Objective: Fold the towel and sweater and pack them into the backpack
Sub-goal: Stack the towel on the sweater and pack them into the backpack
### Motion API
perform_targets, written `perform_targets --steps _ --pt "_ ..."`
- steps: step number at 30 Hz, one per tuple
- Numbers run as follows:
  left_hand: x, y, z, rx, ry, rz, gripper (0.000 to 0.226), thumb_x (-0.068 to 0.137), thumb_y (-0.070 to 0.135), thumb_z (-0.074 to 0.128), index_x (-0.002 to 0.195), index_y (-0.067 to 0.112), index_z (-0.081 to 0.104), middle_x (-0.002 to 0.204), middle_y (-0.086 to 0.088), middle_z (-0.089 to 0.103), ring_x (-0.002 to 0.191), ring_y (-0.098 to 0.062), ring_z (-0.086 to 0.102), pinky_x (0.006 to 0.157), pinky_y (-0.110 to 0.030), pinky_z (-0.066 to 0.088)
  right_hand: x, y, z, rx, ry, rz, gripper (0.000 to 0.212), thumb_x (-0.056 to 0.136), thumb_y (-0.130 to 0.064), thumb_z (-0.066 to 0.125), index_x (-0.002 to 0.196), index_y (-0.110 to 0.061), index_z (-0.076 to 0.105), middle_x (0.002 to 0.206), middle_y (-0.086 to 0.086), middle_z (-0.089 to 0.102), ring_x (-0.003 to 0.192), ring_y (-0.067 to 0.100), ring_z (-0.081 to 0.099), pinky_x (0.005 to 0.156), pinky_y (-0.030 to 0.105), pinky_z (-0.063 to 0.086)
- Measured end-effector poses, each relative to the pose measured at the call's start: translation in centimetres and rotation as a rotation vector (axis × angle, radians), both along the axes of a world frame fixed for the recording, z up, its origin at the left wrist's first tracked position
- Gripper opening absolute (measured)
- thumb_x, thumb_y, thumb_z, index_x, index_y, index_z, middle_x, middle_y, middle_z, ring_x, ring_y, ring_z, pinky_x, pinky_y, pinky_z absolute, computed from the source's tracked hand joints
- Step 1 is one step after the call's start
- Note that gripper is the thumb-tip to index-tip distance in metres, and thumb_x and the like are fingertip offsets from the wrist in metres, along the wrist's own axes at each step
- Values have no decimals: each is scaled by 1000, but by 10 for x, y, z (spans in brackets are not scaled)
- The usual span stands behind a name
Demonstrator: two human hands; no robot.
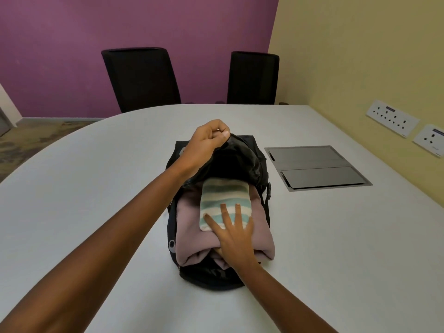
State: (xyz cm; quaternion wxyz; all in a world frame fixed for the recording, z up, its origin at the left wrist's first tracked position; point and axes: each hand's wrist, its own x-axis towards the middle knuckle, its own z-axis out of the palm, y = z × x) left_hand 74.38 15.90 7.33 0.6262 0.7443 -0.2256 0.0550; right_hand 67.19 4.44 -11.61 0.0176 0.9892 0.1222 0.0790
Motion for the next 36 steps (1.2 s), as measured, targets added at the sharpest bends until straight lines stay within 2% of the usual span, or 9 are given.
perform_targets --steps 6,10,13,15,19,22,25,31,36 --pt "4 -2 -9 -62 34 22 28 96 2 42 74 15 50 48 13 37 49 -1 33 57 -7 32 37 15 0 0 33 -82 101 24 -58 83 118 -44 49 126 10 40 114 42 37 62 57 50" --pt "5 -3 -15 -63 40 5 28 96 0 41 73 14 49 56 3 37 54 -4 32 56 -8 32 58 14 3 26 40 -94 93 16 -52 84 106 -42 66 119 12 46 109 41 39 57 56 51" --pt "9 -4 -18 -69 71 37 27 96 0 41 73 13 48 57 0 36 54 -3 33 57 -6 33 64 2 -2 -3 46 -41 110 11 -58 81 116 -41 51 119 11 53 110 37 39 59 55 52" --pt "11 -5 -20 -75 84 49 27 96 0 40 73 13 48 56 1 36 53 -1 32 57 -6 33 58 -9 -8 -53 16 39 114 18 -60 81 122 -39 41 126 10 44 116 36 37 66 57 51" --pt "14 -11 -29 -9 79 -1 25 96 1 40 76 13 47 71 -15 37 65 -21 31 61 -13 32 37 -34 -23 -156 -60 217 114 34 -49 82 137 -31 36 143 10 32 131 35 29 84 67 41" --pt "15 -16 -36 38 79 12 24 96 3 43 77 16 48 72 -16 42 70 -25 36 65 -22 33 34 -48 -30 -259 -46 276 131 27 -34 85 144 -27 25 148 11 28 134 36 27 89 72 35" --pt "16 -18 -36 38 66 39 25 96 4 43 76 16 48 71 -17 42 69 -25 36 64 -20 34 35 -48 -32 -276 -26 258 142 23 -31 88 145 -28 15 147 11 28 133 36 27 87 71 38" --pt "20 -18 -30 -64 40 41 26 95 0 43 74 14 48 53 7 37 52 -3 31 56 -11 31 46 -49 -22 -278 -26 299 113 37 -31 88 136 -31 34 137 11 46 119 36 53 65 51 53" --pt "19 -23 -27 -112 41 15 26 95 -1 43 74 12 48 46 13 38 49 -1 32 55 -10 30 64 -46 -15 -238 23 245 96 49 -43 84 132 -34 36 133 10 39 113 40 52 56 40 51"
